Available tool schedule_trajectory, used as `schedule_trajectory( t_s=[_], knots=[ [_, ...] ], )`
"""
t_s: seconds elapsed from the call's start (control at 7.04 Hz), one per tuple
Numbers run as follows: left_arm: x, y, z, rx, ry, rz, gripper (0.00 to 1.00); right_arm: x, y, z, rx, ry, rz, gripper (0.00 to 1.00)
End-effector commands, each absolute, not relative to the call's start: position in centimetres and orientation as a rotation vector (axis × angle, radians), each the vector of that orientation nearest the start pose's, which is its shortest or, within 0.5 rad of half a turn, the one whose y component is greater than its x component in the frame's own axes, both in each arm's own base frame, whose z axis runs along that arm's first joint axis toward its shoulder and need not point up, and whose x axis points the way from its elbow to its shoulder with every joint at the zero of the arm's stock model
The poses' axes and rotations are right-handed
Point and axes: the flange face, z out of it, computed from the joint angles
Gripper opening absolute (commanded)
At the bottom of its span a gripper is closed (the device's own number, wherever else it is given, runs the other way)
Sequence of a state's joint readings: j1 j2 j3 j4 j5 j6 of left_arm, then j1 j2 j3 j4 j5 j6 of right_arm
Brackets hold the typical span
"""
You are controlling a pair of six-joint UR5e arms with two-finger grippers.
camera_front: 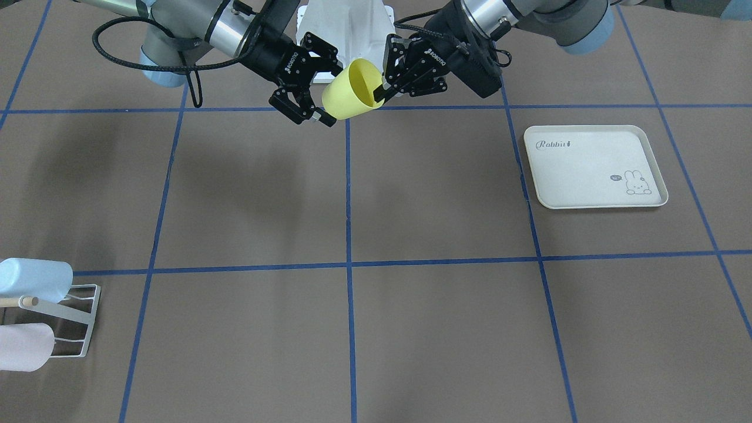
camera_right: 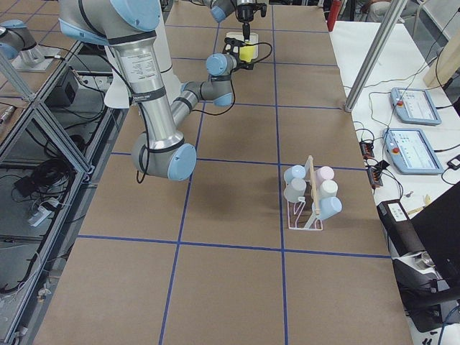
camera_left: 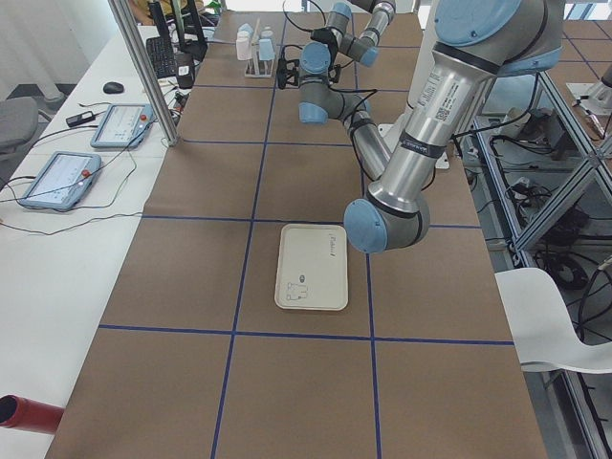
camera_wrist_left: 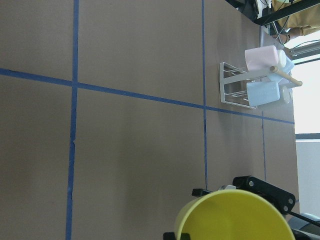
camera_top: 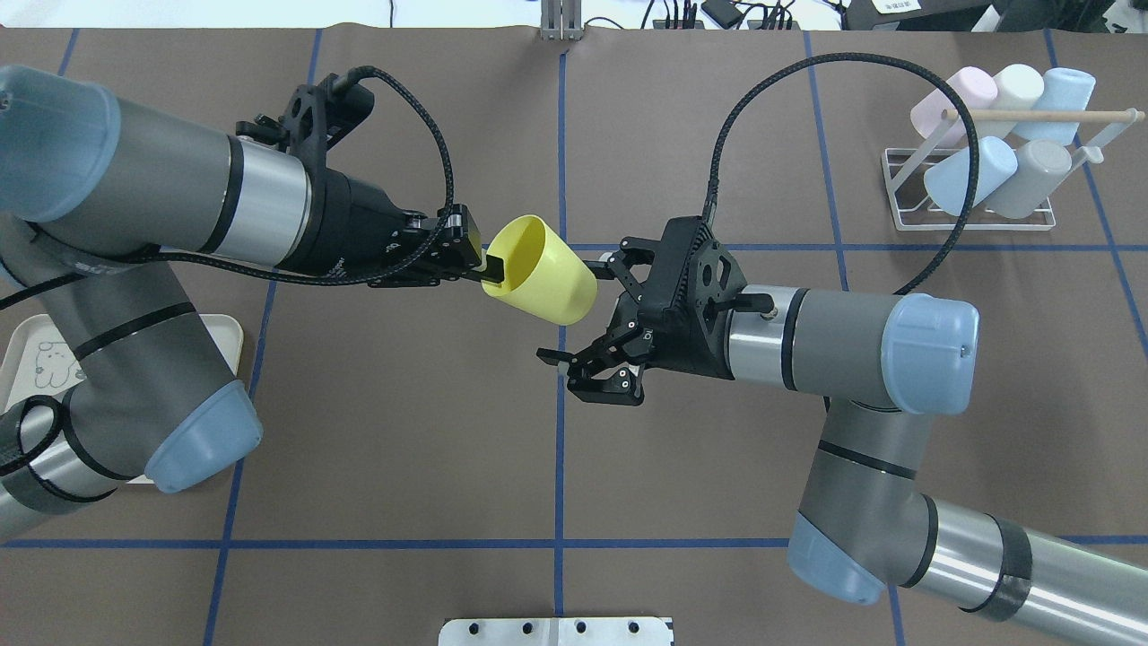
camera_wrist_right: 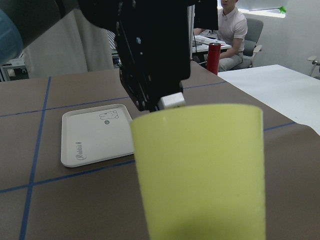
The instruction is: Transfer IKEA cup to right arm and place on rack
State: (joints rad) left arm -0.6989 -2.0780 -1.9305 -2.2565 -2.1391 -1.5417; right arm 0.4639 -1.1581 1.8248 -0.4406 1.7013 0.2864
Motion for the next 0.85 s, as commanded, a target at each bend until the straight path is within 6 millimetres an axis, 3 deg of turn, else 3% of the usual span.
schedule_trajectory(
  t_s=[0.0, 0.14, 0.43, 0.71],
  knots=[
    [36.72, -41.1, 13.84, 0.117, 1.553, -0.085, 0.0, -44.04, -35.36, 18.94, 1.355, -1.269, -0.693, 0.99],
    [36.68, -41.07, 13.95, 0.118, 1.555, -0.083, 0.0, -43.99, -35.32, 18.88, 1.355, -1.271, -0.694, 0.98],
    [36.68, -41.07, 13.96, 0.118, 1.555, -0.083, 0.0, -43.94, -35.29, 18.91, 1.352, -1.273, -0.691, 0.76],
    [36.64, -41.03, 13.9, 0.119, 1.556, -0.083, 0.0, -43.85, -35.23, 18.71, 1.356, -1.276, -0.693, 0.7]
  ],
)
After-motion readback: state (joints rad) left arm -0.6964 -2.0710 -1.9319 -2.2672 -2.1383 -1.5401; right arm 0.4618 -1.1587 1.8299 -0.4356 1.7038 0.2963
